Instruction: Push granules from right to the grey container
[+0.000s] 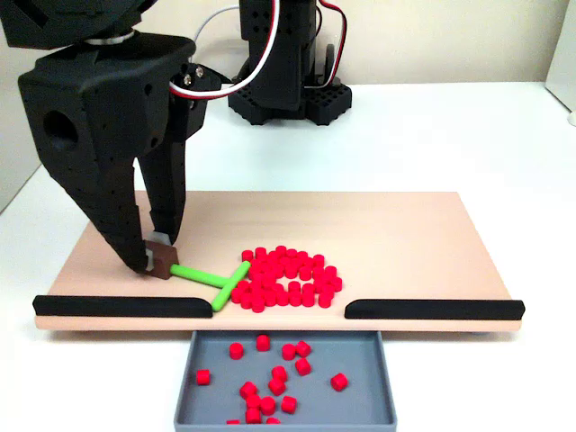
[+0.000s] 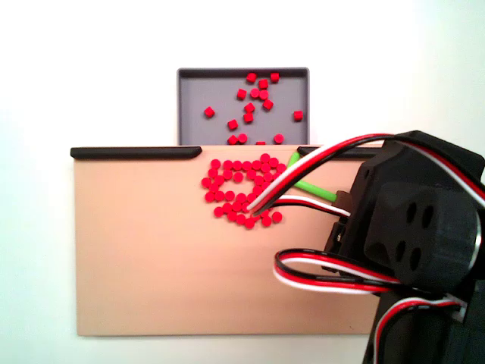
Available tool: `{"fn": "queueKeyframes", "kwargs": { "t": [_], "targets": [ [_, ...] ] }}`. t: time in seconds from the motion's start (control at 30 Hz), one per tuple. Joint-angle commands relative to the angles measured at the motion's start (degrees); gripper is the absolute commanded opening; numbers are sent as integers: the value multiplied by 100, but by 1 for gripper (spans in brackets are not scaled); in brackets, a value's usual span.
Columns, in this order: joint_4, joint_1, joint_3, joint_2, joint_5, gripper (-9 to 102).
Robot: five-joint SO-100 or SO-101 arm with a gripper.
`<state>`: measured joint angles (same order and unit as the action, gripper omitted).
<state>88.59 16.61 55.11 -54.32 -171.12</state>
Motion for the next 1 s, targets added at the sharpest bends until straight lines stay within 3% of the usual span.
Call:
{"fn": "queueKeyframes", "kwargs": {
  "t": [0.0, 0.97],
  "targets": [
    [-9, -53, -185, -149, 167, 0],
    [-9, -220, -185, -193, 1591, 0]
  ]
}}
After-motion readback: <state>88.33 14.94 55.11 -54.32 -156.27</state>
